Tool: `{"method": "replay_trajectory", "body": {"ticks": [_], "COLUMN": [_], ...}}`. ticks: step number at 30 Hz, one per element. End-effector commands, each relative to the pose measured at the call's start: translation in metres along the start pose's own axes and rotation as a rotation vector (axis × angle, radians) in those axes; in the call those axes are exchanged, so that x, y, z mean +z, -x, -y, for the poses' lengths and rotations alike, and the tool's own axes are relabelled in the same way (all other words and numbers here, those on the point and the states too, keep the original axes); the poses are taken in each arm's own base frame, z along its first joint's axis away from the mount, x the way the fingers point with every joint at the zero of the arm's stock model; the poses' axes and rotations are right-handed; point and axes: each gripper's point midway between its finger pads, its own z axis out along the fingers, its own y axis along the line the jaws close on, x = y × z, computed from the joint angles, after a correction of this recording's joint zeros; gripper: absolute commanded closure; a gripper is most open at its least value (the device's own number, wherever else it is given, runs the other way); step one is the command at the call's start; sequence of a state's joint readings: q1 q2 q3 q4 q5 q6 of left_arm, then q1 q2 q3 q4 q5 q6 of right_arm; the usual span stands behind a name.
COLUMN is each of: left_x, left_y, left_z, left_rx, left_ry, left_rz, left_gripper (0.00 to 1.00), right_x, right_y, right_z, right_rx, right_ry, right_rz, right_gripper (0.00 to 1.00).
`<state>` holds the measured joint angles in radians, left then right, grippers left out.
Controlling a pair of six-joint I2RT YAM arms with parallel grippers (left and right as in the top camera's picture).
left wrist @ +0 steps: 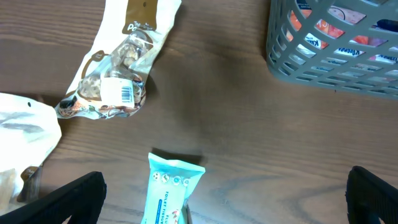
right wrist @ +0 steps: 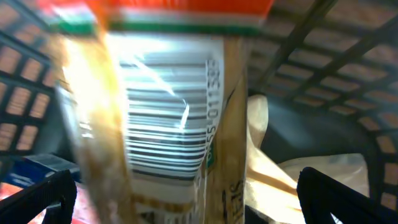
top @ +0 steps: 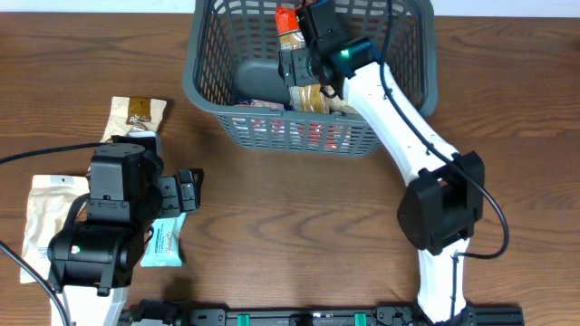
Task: Pack container
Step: 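Push the right gripper down inside the basket to settle items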
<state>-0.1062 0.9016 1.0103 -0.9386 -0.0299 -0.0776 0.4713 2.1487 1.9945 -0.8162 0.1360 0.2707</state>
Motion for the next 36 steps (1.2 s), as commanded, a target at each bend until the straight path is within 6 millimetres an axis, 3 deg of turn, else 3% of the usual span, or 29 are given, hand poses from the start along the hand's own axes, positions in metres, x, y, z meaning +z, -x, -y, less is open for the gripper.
{"method": "replay_trajectory", "body": {"ticks": [1, 6, 7, 10, 12, 20, 29, 36], "left_x": [-0.005, -0.005, -0.005, -0.005, -0.005, -0.005, -0.005, -0.005], "left_y": [0.006, 0.006, 0.006, 0.006, 0.006, 0.006, 0.006, 0.007], "left_z": [-0.002, -0.002, -0.002, -0.002, -0.002, -0.002, -0.002, -0.002], "left_rx": [0.000, 0.000, 0.000, 0.000, 0.000, 0.000, 0.001, 0.000], "left_ry": [0.005, 0.005, 0.005, 0.005, 0.005, 0.005, 0.005, 0.005], "left_rz": [0.018, 0.018, 0.018, 0.018, 0.018, 0.018, 0.018, 0.022], "left_gripper": [0.01, 0.01, 0.01, 0.01, 0.01, 0.01, 0.01, 0.01], "right_x": [0.011, 0.013, 0.013, 0.013, 0.013, 0.013, 0.002, -0.011], "right_y": [-0.005, -0.007, -0.006, -0.007, -0.007, -0.007, -0.020, -0.034], "right_z": [0.007, 0.007, 0.007, 0.007, 0.007, 0.005, -0.031, -0.028], "right_rx": [0.004, 0.002, -0.001, -0.015, -0.015, -0.024, -0.450, -0.683], "right_ry": [-0.028, -0.026, -0.026, -0.026, -0.026, -0.017, 0.215, 0.243], "right_rz": [-0.023, -0.027, -0.026, -0.027, -0.027, -0.029, -0.055, -0.095], "right_gripper": [0.07, 0.30, 0.40, 0.84, 0.99, 0.99, 0.99, 0.99]}}
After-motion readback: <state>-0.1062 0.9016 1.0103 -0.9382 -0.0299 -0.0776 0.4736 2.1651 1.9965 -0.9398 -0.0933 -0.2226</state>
